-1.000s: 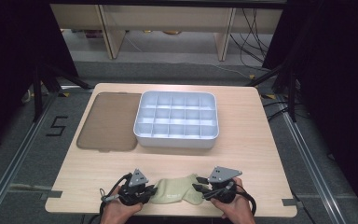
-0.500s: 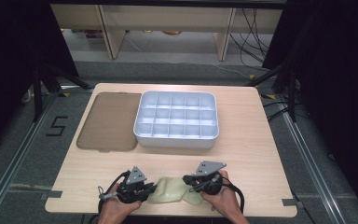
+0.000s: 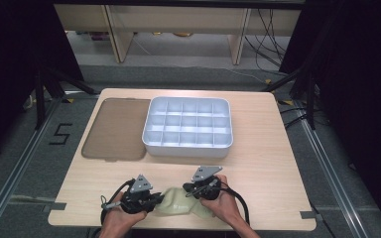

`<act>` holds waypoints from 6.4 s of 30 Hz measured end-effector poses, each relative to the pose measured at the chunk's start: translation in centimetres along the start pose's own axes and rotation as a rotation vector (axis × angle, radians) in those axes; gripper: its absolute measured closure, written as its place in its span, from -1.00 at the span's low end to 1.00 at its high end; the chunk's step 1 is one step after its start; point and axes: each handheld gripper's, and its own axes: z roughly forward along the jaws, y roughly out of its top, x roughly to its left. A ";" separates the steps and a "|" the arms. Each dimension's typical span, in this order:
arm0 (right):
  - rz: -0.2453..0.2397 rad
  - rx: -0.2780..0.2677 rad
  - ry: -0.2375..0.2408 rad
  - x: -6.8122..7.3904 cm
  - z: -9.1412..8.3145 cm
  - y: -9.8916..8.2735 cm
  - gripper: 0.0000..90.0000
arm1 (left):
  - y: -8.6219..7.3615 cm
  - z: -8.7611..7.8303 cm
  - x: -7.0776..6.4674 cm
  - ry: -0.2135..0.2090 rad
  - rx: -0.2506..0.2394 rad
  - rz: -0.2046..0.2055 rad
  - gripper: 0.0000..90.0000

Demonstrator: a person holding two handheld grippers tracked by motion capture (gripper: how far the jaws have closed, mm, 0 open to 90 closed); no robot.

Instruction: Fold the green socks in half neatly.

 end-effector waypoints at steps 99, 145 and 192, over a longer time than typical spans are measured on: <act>0.151 -0.029 -0.053 -3.0 -9.1 -5.2 0.89 | 6.1 7.3 -4.2 -0.143 0.015 0.015 0.75; 0.142 -0.080 -0.030 -2.7 -10.1 -4.5 0.88 | 5.0 6.0 -4.0 -0.126 0.009 0.056 0.78; 0.020 0.100 0.053 0.9 -7.2 -5.9 0.92 | 2.6 6.0 -5.7 -0.095 0.064 0.164 0.81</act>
